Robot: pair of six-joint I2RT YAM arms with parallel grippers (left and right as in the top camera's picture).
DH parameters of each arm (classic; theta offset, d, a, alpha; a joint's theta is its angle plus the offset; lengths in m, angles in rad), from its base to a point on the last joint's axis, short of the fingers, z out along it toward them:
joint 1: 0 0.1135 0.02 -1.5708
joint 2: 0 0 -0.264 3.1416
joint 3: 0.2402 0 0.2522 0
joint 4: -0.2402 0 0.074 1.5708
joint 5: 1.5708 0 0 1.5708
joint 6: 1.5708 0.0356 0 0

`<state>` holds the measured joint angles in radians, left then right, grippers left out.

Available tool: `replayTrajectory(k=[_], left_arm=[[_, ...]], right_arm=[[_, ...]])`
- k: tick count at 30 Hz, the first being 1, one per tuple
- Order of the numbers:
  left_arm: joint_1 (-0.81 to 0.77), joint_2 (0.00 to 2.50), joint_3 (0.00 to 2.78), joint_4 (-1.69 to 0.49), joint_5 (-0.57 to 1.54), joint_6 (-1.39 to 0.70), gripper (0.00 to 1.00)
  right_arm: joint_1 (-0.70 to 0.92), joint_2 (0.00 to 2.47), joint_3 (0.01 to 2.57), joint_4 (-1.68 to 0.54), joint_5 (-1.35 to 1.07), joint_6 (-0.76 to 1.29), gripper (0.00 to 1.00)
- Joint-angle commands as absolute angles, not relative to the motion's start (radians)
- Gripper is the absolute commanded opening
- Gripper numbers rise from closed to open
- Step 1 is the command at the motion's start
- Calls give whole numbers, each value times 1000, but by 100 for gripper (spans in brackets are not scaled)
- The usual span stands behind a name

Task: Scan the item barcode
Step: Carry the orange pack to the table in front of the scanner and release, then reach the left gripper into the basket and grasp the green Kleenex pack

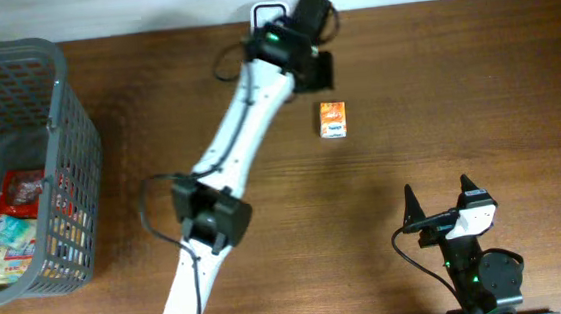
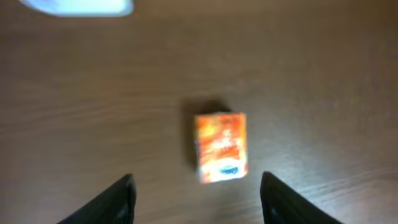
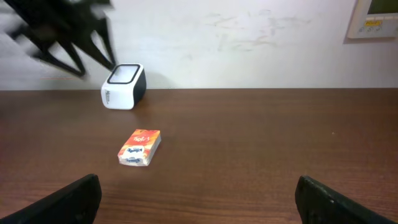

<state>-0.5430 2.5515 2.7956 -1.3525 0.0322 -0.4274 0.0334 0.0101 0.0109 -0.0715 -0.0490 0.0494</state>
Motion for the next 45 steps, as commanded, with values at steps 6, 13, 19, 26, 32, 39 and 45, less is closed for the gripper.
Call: replayTrajectory(k=[6,13,19,26,32,39,45], left_arm=[[28,2127,3016,-1567,18,-346,64],[464,2121,2808,-1688,-67,-423,59],[536,2121,2273,-1575,-152,-491,63],[667,2121,1850,-1312,-257,-614,69],[767,2121,1819,-1313,-277,-613,53],[766,2121,1615,-1079,-92,-376,52],[767,2120,1663,-1111,-30,-376,0]], right_arm=[[38,3,6,-76,-47,54,98],[38,3,6,-76,-47,54,98],[38,3,6,-76,-48,54,98],[38,3,6,-76,-47,54,98],[38,3,6,-76,-48,54,98],[38,3,6,-76,-47,54,98],[38,3,6,-76,-47,54,98]])
